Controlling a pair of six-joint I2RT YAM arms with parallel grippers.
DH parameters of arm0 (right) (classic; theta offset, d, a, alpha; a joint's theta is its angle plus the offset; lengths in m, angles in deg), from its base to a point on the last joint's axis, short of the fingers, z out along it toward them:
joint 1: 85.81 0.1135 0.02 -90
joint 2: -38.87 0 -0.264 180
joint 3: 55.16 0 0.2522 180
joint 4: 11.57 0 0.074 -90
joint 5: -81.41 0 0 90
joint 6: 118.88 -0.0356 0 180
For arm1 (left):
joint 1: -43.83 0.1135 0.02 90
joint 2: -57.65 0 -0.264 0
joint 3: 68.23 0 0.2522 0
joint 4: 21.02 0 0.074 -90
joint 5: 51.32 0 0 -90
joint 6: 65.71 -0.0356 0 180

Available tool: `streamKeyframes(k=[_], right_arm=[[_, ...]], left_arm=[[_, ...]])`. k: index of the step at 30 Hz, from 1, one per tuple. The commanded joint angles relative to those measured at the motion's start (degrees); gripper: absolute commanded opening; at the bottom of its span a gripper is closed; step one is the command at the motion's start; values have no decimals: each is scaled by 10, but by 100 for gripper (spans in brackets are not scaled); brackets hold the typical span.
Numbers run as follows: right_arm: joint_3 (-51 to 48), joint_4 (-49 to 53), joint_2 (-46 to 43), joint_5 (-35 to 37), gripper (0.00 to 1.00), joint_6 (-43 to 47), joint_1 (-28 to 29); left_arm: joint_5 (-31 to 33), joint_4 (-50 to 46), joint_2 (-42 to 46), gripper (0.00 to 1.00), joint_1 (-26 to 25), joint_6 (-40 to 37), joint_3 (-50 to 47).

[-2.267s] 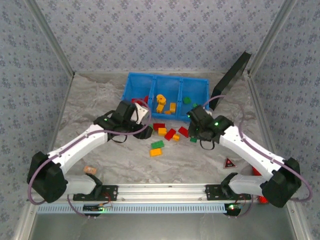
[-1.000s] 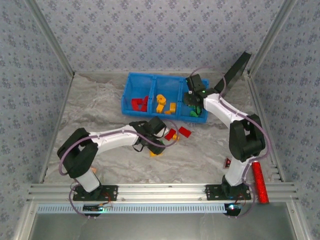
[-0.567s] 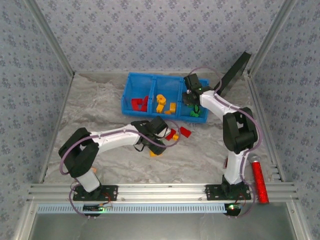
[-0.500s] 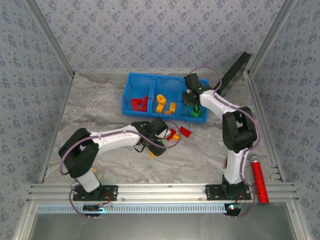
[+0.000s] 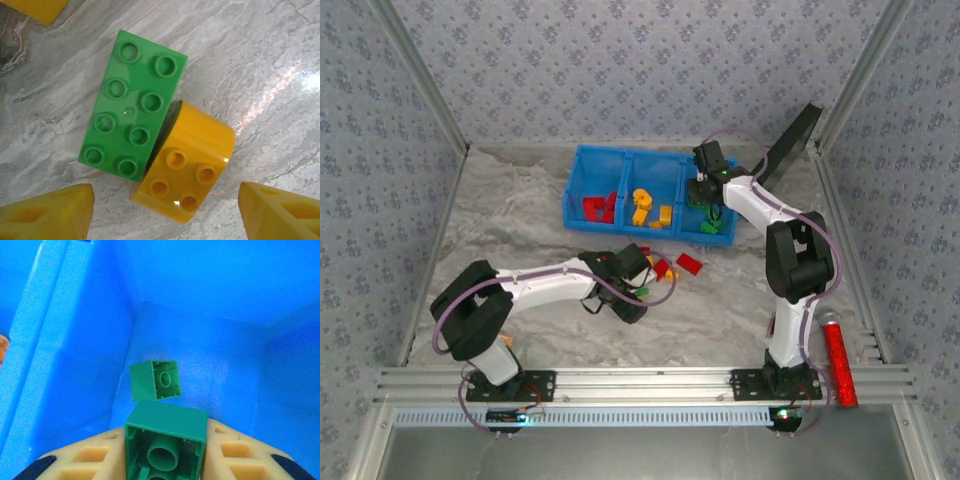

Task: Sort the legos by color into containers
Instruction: Place the lego in the container, then pick up the lego from the middle-left of the table.

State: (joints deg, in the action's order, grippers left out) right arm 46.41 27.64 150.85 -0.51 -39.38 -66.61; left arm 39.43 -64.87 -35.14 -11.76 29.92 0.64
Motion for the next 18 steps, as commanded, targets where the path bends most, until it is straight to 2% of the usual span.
streamKeyframes(k=[1,18], right_arm=[[3,19,1,-9,37,7,-2],[-2,36,-29,-16,52,8,-3]], left_arm=[[-14,17,-7,76,-7,1,-2],[-9,46,-14,76,-23,21,-28]])
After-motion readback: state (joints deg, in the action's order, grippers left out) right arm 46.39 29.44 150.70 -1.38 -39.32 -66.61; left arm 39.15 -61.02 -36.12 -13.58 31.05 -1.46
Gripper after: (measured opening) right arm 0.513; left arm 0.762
